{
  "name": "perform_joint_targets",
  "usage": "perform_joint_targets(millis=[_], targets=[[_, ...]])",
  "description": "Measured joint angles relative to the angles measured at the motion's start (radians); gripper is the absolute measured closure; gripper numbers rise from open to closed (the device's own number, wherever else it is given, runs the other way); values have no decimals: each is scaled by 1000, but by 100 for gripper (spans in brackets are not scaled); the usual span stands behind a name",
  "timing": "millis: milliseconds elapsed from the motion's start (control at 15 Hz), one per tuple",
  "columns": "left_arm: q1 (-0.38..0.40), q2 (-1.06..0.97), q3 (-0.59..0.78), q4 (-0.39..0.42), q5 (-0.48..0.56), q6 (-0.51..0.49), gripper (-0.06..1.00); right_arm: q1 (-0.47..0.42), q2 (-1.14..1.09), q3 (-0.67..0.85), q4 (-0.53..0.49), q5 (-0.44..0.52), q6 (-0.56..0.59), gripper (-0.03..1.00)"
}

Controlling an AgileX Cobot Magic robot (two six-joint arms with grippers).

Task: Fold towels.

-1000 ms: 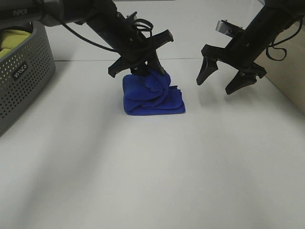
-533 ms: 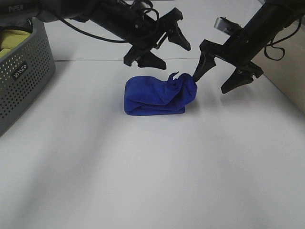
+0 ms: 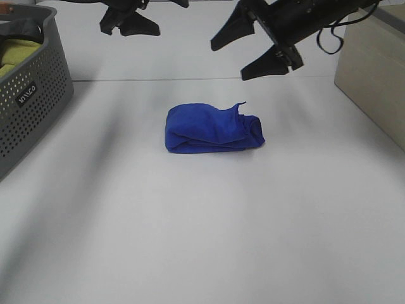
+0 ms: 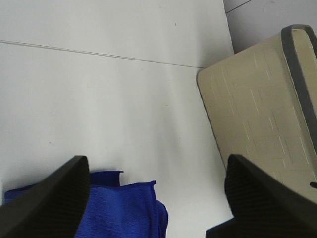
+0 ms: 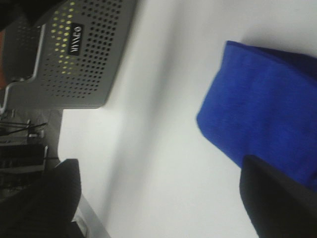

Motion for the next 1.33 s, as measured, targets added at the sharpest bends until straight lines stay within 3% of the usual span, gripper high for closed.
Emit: perform_joint_targets(millis=[267, 600, 867, 1133, 1333], targets=[[10, 0, 0, 5, 21, 0, 22, 56, 138, 0, 158, 3, -117, 15], [10, 0, 0, 6, 57, 0, 22, -62, 259, 0, 149, -13, -130, 17], [10, -2, 0, 7, 71, 4, 22, -86, 265, 0, 26, -37, -130, 18], [10, -43, 0, 21, 130, 81, 22, -85, 164, 0, -72, 16, -121, 18], [10, -135, 0, 78, 215, 142, 22, -85, 32, 0, -233, 38, -1, 18]])
